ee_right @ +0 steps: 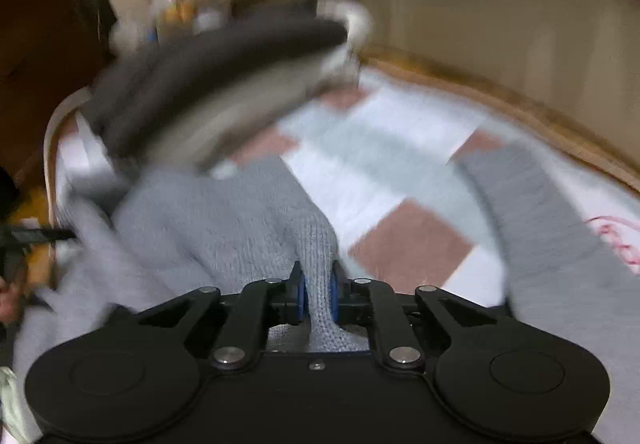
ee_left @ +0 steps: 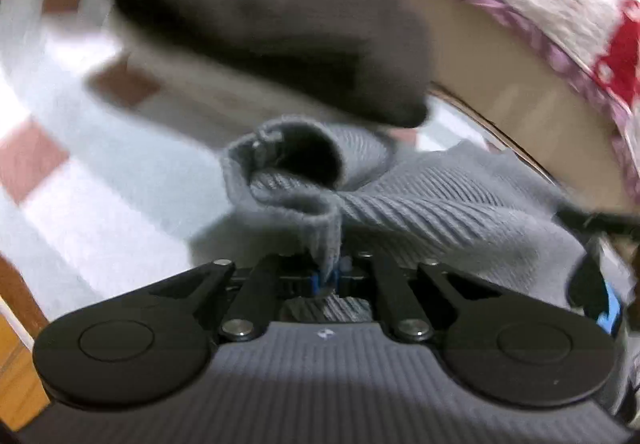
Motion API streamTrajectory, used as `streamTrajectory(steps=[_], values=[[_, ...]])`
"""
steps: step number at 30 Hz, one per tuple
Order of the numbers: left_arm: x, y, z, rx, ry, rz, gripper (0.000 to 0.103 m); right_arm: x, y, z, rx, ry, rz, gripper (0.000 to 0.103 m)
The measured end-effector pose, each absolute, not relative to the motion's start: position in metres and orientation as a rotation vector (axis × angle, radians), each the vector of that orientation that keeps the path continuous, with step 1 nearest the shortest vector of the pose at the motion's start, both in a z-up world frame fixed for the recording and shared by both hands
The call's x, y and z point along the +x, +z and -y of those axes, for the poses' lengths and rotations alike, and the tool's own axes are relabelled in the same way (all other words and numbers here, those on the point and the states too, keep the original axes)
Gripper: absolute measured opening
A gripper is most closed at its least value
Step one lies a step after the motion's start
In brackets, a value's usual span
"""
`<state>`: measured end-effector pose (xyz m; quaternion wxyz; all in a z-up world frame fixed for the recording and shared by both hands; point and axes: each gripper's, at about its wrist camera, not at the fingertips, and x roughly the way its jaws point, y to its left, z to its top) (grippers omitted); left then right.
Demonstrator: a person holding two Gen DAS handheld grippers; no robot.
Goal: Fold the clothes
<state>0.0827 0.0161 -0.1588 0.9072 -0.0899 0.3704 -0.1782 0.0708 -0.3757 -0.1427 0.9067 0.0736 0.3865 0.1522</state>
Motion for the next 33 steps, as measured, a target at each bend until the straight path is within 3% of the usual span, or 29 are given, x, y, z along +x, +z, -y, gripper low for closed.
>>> streamTrajectory(steps=[3,13,24,26,27,28,29,30,33], values=[[0.055,-0.127,0.013,0.008,-0.390,-0.639,0.005,0.033,-0.114,0.384,0.129,0.251,-0.702,0.010],[0.041,-0.052,0.075,0.124,-0.505,-0.438,0.005,-0.040,-0.067,0.432,0.103,0.046,-0.549,0.010],[0.172,0.080,0.188,0.280,-0.502,-0.198,0.004,-0.066,0.059,0.528,0.138,-0.221,-0.288,0.010],[0.209,0.067,0.230,0.368,-0.446,-0.268,0.006,-0.053,0.069,0.545,0.163,-0.241,-0.287,0.013],[0.226,0.057,0.248,0.385,-0.408,-0.324,0.012,-0.038,0.066,0.554,0.179,-0.219,-0.331,0.021],[0.243,0.039,0.258,0.353,-0.355,-0.416,0.018,-0.026,0.057,0.564,0.207,-0.211,-0.379,0.021],[0.252,0.020,0.266,0.325,-0.322,-0.490,0.031,-0.020,0.043,0.576,0.244,-0.234,-0.418,0.039],[0.249,-0.001,0.268,0.305,-0.326,-0.536,0.032,-0.014,0.030,0.588,0.281,-0.256,-0.456,0.048],[0.223,-0.059,0.269,0.280,-0.387,-0.654,0.039,-0.022,-0.014,0.617,0.403,-0.348,-0.536,0.048]])
